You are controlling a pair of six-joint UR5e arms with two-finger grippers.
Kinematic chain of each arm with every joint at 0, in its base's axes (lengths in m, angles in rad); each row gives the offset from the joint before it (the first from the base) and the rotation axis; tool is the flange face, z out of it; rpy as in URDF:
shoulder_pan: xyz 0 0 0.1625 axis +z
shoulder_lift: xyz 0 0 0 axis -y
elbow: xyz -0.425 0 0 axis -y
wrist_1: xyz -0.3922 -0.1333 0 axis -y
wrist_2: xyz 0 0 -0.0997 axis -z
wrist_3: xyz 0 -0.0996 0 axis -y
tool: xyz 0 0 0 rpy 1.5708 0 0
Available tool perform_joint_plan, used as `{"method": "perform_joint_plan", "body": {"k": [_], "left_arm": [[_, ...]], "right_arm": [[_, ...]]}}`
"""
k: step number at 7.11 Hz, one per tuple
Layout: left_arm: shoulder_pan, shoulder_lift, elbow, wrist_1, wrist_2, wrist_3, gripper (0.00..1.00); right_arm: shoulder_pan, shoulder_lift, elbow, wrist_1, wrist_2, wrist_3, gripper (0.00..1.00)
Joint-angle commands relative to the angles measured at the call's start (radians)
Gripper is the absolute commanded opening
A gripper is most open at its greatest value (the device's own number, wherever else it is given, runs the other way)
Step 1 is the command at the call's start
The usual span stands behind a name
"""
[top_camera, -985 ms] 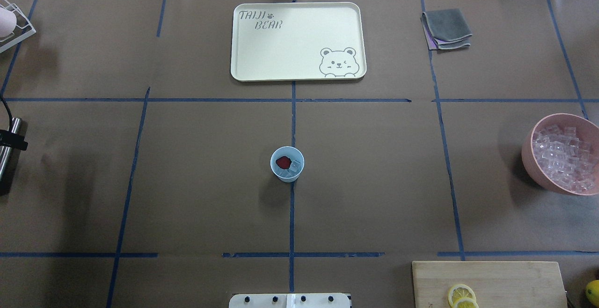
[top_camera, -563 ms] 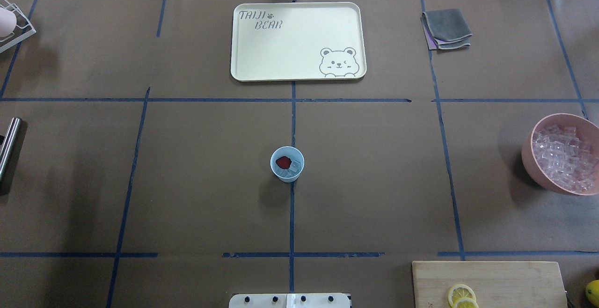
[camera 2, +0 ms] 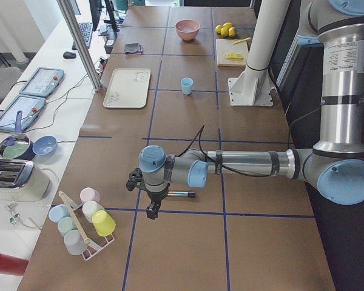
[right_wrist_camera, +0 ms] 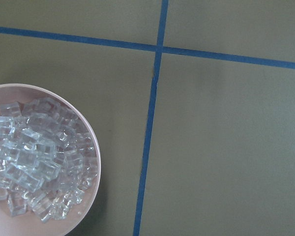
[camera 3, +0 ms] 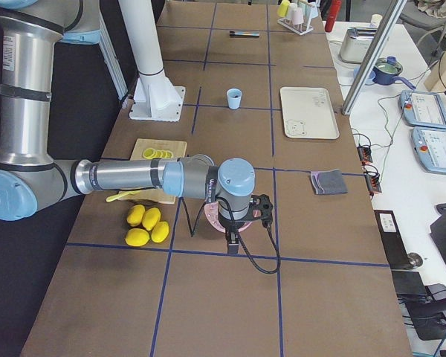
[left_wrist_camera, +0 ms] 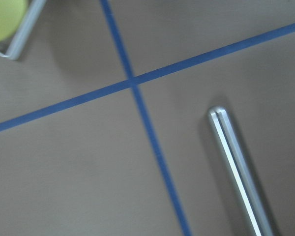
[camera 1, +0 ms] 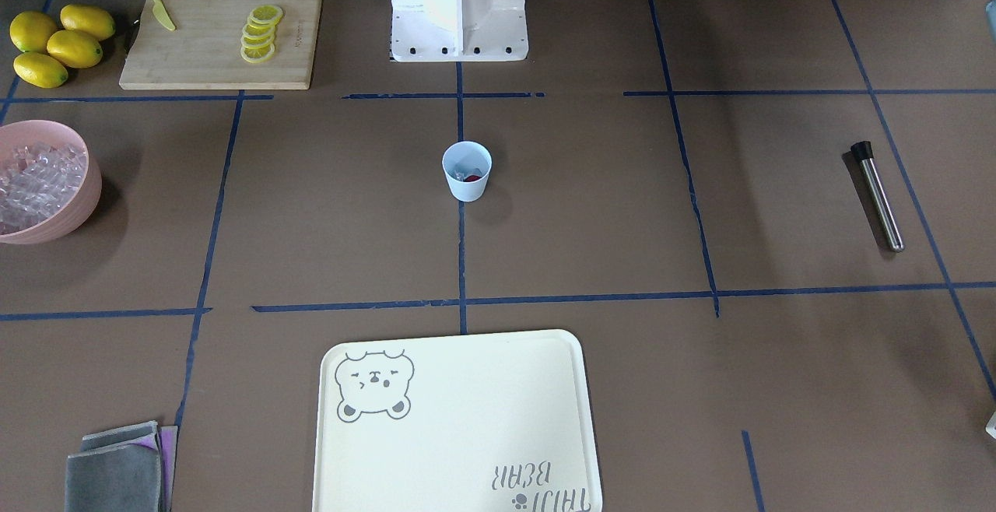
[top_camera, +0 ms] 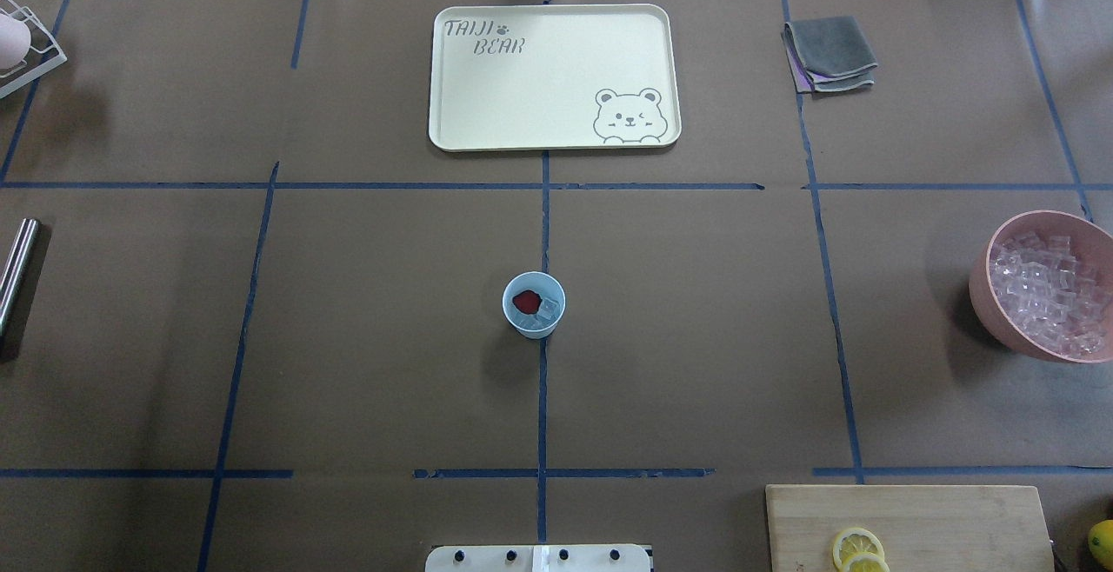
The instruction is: Mash ice and strawberries in cup
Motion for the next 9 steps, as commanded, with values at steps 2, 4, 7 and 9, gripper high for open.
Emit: {"method": "perform_joint_plan", "body": {"k": [2,4,7,9], "left_arm": [[-0.061,-0.052,-0.064,0.235,-0.012,0.017,1.0],[-0.06,-0.027,-0.068,0.174,-0.013,0.02,1.0],[-0.058,-0.006,-0.043,0.168,-0.012,0.014,1.0],[-0.057,-0.001,-0.043,0.168,-0.012,0.02,1.0]], "right_arm": [[0.001,0.0,-0.002,0.0,0.0,0.0,1.0],[0.001,-0.002,-0.001,0.0,0.0,0.0,1.0],[0.001,-0.002,-0.004,0.0,0.0,0.0,1.0],[0.001,-0.002,-0.004,0.0,0.0,0.0,1.0]]}}
